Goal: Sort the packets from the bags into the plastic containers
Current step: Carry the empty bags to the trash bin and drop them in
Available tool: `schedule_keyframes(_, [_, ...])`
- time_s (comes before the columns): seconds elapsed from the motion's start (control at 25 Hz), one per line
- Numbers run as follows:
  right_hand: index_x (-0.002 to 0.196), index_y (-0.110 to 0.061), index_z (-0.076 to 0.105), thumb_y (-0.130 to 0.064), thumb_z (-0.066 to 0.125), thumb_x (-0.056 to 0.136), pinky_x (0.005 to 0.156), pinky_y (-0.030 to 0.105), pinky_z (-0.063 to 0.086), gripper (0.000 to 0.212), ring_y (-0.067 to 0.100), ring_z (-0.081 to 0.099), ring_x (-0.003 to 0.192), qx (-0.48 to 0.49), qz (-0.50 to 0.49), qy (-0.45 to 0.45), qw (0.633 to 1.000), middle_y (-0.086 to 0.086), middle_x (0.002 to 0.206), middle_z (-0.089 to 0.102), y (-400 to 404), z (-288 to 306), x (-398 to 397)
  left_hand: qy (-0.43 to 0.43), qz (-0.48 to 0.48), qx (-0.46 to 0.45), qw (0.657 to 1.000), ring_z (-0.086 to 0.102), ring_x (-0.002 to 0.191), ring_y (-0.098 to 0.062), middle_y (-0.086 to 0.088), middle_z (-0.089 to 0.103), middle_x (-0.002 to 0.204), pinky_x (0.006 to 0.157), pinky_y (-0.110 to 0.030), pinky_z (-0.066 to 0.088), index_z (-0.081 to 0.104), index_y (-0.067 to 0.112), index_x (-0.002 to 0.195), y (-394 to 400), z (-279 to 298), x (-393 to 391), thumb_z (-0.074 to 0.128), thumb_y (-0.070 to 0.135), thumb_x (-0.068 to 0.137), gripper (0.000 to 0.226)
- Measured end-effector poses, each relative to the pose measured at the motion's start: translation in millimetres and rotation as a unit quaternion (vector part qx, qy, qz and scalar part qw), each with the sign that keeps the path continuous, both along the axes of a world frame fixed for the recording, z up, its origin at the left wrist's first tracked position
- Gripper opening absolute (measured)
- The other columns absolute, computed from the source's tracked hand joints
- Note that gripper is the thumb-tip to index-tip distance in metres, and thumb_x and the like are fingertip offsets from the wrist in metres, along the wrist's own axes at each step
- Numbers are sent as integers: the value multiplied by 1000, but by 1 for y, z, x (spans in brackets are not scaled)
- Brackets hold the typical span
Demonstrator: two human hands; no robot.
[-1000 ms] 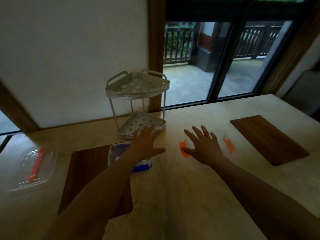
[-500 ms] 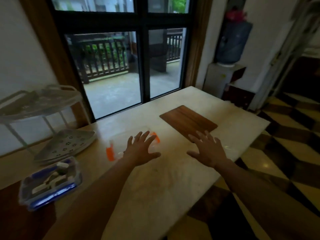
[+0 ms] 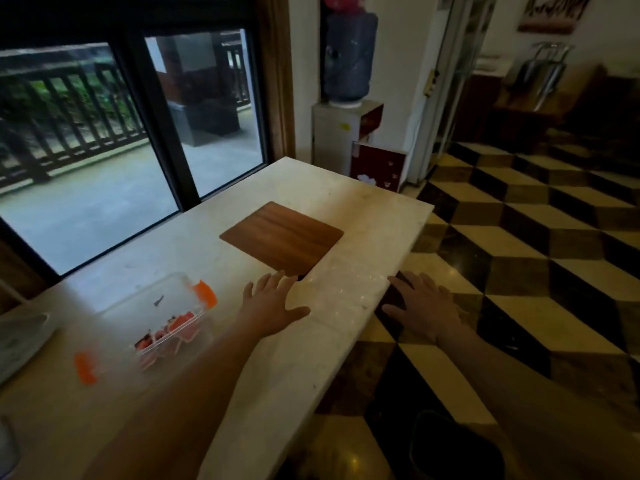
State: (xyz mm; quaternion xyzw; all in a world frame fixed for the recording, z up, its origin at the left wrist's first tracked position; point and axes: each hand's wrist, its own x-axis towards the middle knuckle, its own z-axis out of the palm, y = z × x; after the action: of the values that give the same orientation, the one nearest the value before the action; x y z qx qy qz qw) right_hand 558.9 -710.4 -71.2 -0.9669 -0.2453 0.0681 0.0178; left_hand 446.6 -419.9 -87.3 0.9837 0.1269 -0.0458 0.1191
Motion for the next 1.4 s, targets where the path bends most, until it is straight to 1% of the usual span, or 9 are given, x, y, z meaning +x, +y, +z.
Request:
schedule_keyframes(0.16, [149,-35,19,-65,38,90,114,56,22,69,31,13,147,12,-23,20,999,1,159,20,-1,-12,31,16,-2,3,1000,23,145,-26,-3,28,158,118,-55,13,23,34,150,0,-14,44,45,73,83,81])
schedule_keyframes(0.28, [148,-34,22,-64,39,90,115,53,22,68,30,17,146,14,-35,25,999,2,158,23,6,-23,55,41,1,-4,999,30,142,-27,-3,32,155,117,-54,18,25,32,150,5,-29,77,45,72,83,81])
schedule_keyframes(0.48, [146,-33,27,-62,40,91,110,52,33,64,29,28,141,21,-60,48,997,3,154,31,34,-42,94,77,14,-24,997,39,135,-26,-4,39,150,113,-48,28,31,29,148,18,-60,112,48,66,86,75])
schedule_keyframes(0.64, [146,-31,27,-59,39,92,107,50,34,62,28,33,139,16,-80,66,995,2,153,34,54,-62,114,117,7,-39,992,42,133,-25,-4,45,145,113,-48,30,37,29,145,30,-87,124,52,61,88,67])
schedule_keyframes(0.84, [146,-28,30,-53,41,94,104,48,35,59,30,39,133,6,-88,113,990,3,148,39,61,-88,125,109,-58,-48,991,43,130,-22,0,45,141,111,-44,29,45,31,139,20,-107,131,55,52,90,54])
schedule_keyframes(1.04, [145,-25,32,-52,44,94,99,46,41,59,32,44,129,40,-139,157,977,5,146,42,61,-111,140,69,-82,-46,993,44,125,-20,3,45,137,105,-39,34,49,31,134,6,-124,142,53,46,92,45])
schedule_keyframes(1.2, [142,-21,32,-52,52,90,88,44,45,64,34,50,121,57,-177,189,964,10,138,46,68,-125,146,75,-101,-37,991,43,126,-18,7,42,140,101,-38,37,49,31,134,1,-135,140,53,43,93,43])
schedule_keyframes(1.28, [142,-19,28,-53,56,87,82,42,45,71,35,52,118,81,-208,217,950,12,137,46,74,-134,148,87,-99,-39,991,43,125,-17,8,43,140,99,-37,38,49,31,133,1,-139,142,55,43,92,43])
schedule_keyframes(1.4, [145,-17,19,-49,62,85,72,37,43,80,36,58,111,86,-249,226,938,15,136,49,81,-145,146,94,-94,-48,990,46,120,-18,4,46,133,97,-36,40,46,32,133,1,-139,150,59,41,89,47])
